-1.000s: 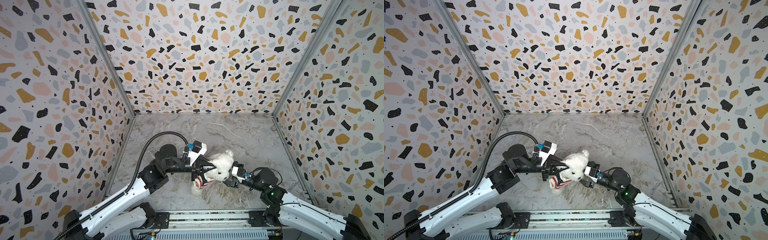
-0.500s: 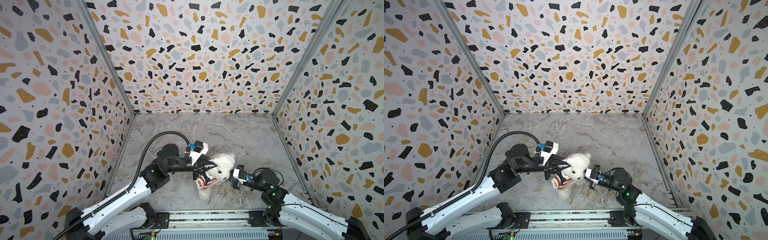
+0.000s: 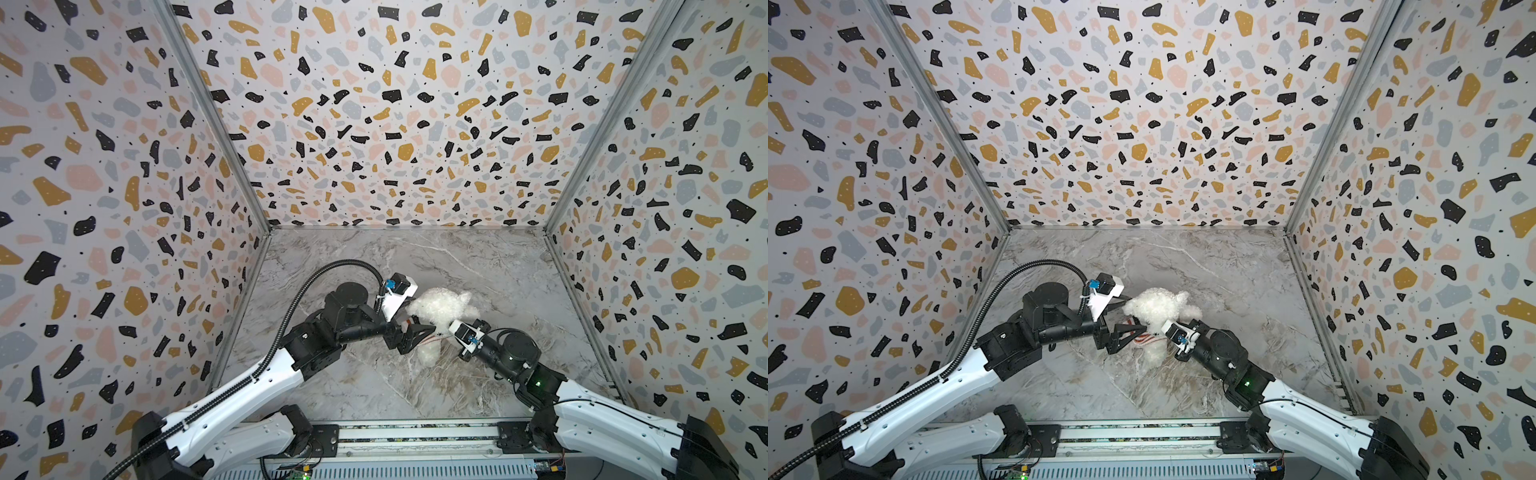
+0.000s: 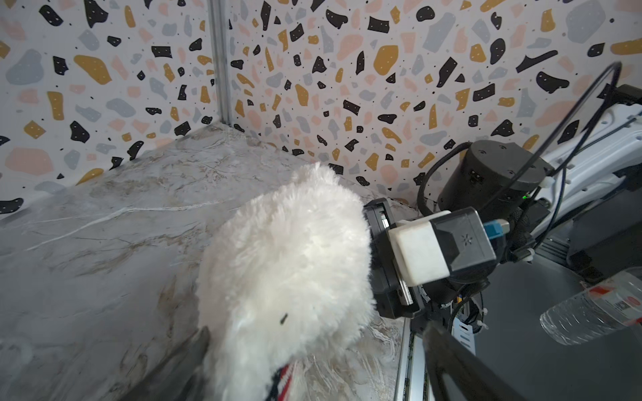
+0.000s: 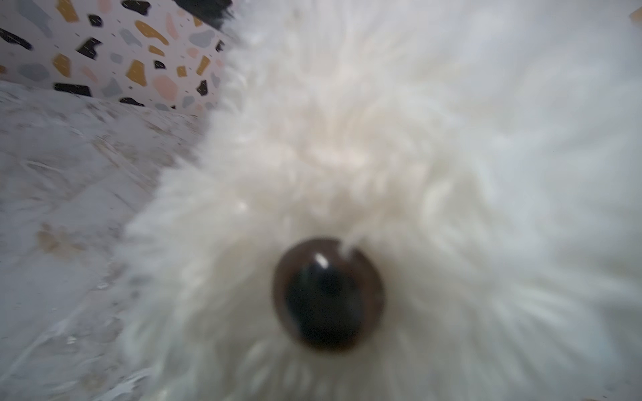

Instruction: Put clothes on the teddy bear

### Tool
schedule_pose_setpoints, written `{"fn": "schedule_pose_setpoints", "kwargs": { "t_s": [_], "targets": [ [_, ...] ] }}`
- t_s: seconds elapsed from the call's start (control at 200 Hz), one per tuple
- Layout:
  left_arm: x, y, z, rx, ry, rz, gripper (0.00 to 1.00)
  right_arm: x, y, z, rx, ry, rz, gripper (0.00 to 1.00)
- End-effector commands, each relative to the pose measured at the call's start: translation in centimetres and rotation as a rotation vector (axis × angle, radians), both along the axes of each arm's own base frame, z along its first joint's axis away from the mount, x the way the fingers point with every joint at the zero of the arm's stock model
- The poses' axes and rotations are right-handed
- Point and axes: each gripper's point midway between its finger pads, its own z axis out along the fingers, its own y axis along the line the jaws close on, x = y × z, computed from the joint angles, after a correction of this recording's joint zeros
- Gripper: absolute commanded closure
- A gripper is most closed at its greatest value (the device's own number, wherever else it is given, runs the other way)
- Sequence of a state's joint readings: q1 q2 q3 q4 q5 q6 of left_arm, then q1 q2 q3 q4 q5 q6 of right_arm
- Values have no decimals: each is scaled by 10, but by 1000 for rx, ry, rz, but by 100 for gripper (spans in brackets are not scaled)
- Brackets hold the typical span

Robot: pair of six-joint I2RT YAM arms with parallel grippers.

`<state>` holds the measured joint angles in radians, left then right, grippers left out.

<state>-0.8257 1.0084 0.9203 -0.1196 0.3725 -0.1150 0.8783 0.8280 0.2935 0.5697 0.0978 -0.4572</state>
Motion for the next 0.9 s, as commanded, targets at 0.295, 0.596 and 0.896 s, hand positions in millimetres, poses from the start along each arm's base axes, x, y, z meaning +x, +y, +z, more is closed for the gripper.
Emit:
{"fn": "schedule_pose_setpoints", "kwargs": {
  "t_s": [0.295, 0.596, 0.896],
  "targets": [
    [16, 0, 11, 181, -58, 14, 14, 17, 22, 32, -192, -269, -116, 100],
    [20, -12, -9, 255, -44, -30, 15, 17, 36, 18, -266, -269, -102, 100],
    [29, -17, -34, 335, -22, -35, 17, 14, 42, 15, -277, -277, -79, 100]
  ]
}}
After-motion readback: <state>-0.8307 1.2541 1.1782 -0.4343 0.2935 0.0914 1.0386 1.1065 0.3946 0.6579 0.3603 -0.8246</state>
